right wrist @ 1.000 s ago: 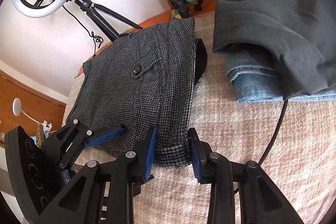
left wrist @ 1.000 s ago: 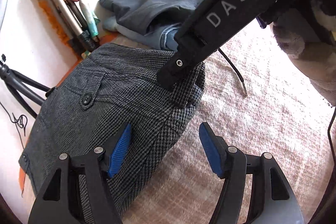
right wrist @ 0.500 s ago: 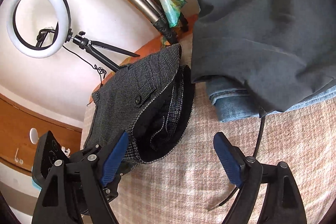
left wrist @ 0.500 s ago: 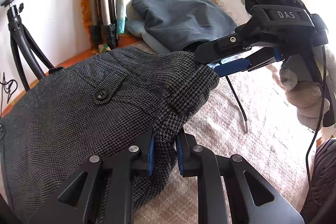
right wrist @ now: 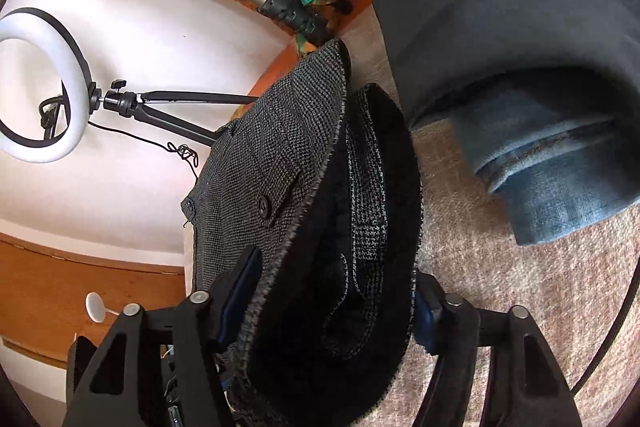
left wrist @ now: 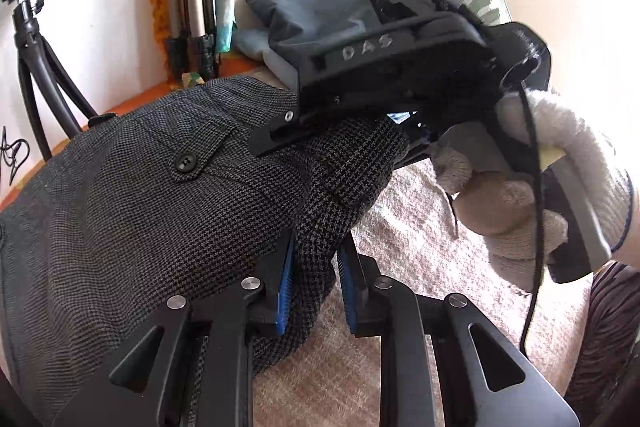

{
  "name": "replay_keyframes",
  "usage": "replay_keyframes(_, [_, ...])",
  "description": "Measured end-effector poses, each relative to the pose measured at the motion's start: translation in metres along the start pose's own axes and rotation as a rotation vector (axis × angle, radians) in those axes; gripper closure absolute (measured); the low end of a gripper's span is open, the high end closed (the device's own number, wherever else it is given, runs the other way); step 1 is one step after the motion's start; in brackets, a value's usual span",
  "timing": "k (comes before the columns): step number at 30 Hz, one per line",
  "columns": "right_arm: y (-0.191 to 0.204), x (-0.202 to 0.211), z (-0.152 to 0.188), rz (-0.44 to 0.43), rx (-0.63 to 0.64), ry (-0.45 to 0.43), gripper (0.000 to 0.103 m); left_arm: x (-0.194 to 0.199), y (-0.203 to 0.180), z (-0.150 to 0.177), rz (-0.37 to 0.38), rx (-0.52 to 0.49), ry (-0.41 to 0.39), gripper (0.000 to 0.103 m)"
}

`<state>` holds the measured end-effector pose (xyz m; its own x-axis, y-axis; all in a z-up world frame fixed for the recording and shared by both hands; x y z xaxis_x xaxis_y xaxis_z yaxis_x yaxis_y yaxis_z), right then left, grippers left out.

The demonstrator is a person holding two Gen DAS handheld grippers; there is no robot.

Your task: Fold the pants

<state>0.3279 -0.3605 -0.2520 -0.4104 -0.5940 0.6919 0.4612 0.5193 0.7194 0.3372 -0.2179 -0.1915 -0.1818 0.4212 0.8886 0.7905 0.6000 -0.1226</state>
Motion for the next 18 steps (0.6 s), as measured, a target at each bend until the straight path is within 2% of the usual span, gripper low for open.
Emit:
replay_keyframes(2, [0.003, -0.002, 0.000, 0.061, 0.030, -0.011, 0.078, 0.021, 0.005, 0.006, 0.000, 0.015, -0.032, 0.073])
replay_keyframes(5, [0.013, 0.007, 0.005, 0.091, 0.110, -0.045, 0.087, 0.055, 0.030, 0.019, -0.102, 0.065, -0.087, 0.062])
replay_keyframes(8, [0.026, 0.020, 0.009, 0.123, 0.172, -0.086, 0.090, 0.068, 0.070, 0.033, -0.306, 0.139, -0.067, 0.061])
replay_keyframes(10, [0.037, 0.026, 0.013, 0.156, 0.214, -0.109, 0.090, 0.068, 0.094, 0.042, -0.362, 0.208, -0.048, 0.061])
replay_keyframes(12, [0.048, 0.030, 0.016, 0.186, 0.251, -0.134, 0.091, 0.056, 0.109, 0.050, -0.461, 0.209, -0.009, 0.061])
replay_keyframes(14, [0.051, 0.032, 0.017, 0.205, 0.260, -0.146, 0.091, 0.037, 0.116, 0.057, -0.505, 0.188, 0.039, 0.061])
replay_keyframes(16, [0.048, 0.027, 0.015, 0.237, 0.251, -0.133, 0.091, 0.016, 0.117, 0.066, -0.503, 0.180, 0.086, 0.060])
replay_keyframes(18, [0.046, 0.025, 0.014, 0.249, 0.242, -0.125, 0.091, 0.015, 0.116, 0.066, -0.534, 0.158, 0.051, 0.060])
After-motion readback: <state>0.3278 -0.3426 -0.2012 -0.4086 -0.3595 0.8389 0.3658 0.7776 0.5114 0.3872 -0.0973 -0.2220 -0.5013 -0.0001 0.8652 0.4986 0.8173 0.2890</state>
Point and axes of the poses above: each gripper's, at about its wrist camera, not at the fingertips, and x roughly against the way its jaws point, y to its left, z to its underside, the point moved 5 cm from there along -x, roughly the way its jaws point, and after that the axes turned 13 degrees about y, right-handed, at the moved point
